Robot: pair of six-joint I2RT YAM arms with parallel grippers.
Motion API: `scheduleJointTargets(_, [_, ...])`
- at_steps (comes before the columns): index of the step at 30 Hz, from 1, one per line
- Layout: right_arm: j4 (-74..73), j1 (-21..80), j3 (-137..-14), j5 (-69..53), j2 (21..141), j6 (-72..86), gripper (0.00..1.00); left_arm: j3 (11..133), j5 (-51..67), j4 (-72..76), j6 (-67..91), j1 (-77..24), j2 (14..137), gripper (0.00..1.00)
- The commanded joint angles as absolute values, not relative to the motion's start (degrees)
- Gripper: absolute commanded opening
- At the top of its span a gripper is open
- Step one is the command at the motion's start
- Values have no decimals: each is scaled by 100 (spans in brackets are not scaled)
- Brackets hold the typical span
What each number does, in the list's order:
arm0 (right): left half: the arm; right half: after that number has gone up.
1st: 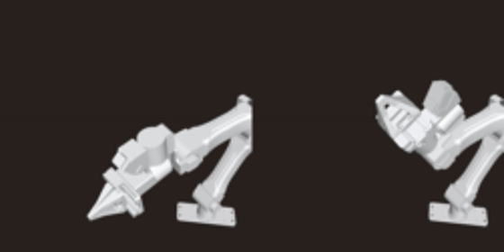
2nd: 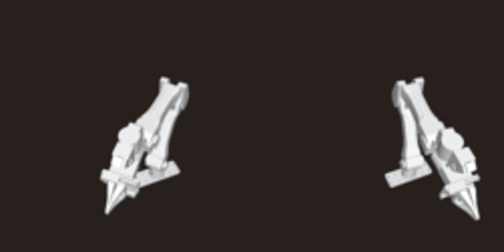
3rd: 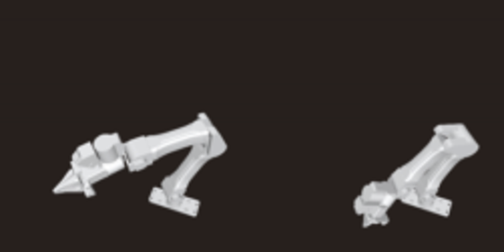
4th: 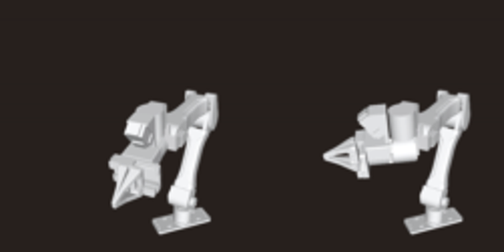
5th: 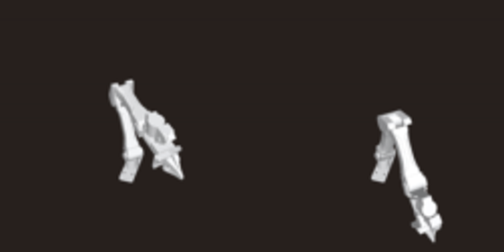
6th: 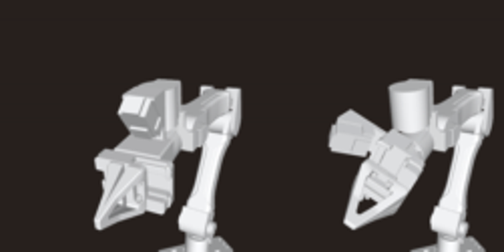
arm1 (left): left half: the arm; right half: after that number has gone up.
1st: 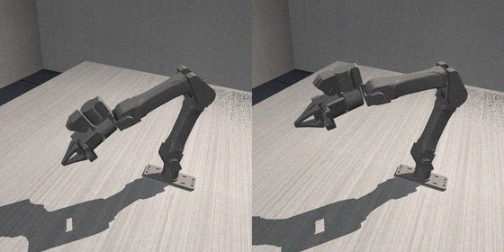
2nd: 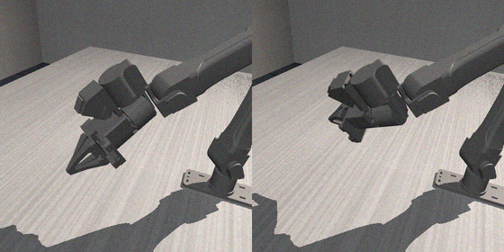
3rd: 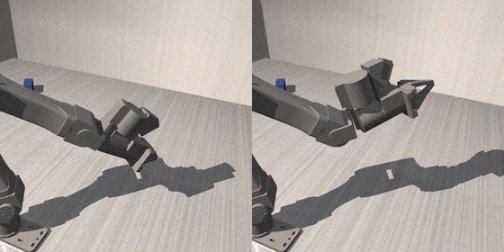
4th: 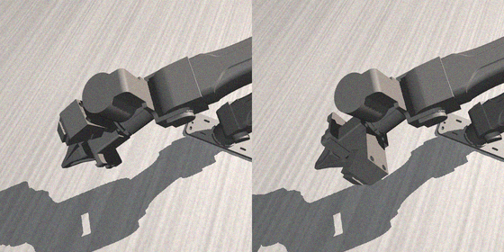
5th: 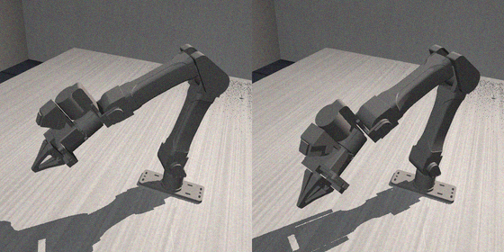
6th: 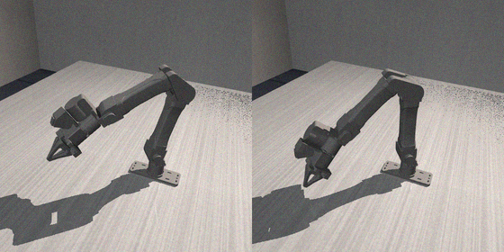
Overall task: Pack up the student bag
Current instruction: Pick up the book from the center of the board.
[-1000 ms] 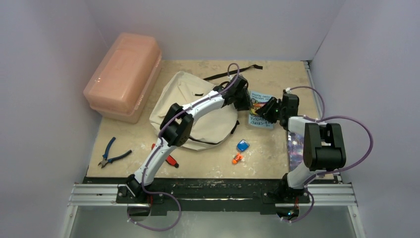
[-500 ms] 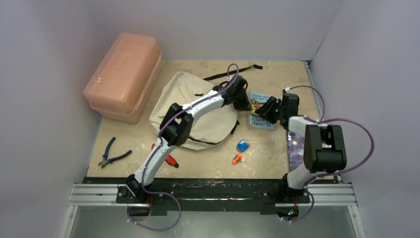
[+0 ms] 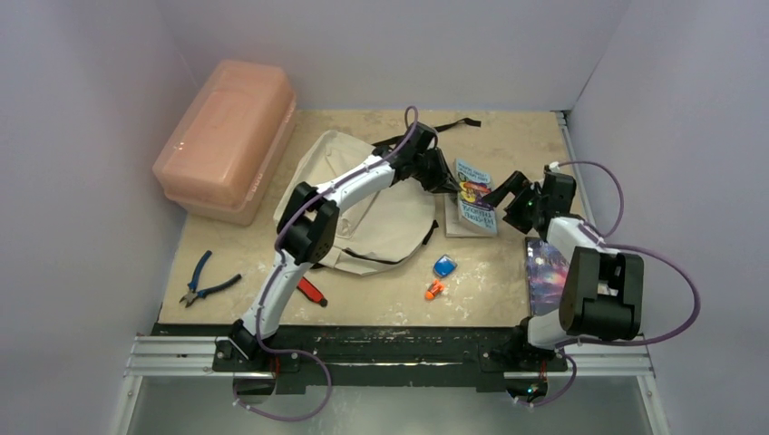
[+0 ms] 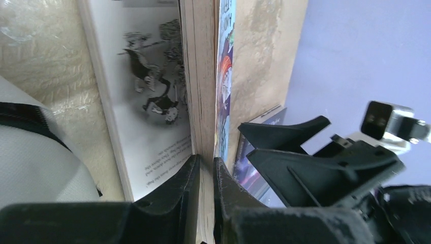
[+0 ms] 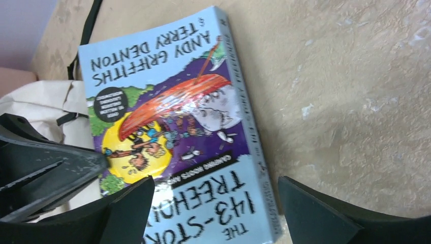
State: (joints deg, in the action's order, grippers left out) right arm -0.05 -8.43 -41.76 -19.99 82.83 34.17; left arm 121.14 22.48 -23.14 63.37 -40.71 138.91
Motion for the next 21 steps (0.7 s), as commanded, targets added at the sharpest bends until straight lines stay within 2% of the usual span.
scheduleJointTargets(1, [376, -1287, -3982, -3052, 8462, 3716, 98, 12165, 2830, -1736, 6519, -3949, 13170, 0])
scheduleJointTargets(10, [2027, -1490, -3568, -4491, 9211, 4562, 99, 11827, 3109, -1628, 6534, -3881, 12990, 0])
scheduleJointTargets(14, [3522, -1485, -3259, -5144, 9612, 5557, 80, 11635, 3151, -1506, 6573, -3859, 12951, 0])
scheduleJointTargets(16, [4107, -1485, -3094, -5238, 9668, 5955, 75, 11558, 3183, -1477, 6614, -3858, 12963, 0])
scheduleJointTargets(21, [4550, -1481, -3040, -5310, 9691, 6277, 49, 11280, 3154, -1494, 6603, -3859, 12893, 0])
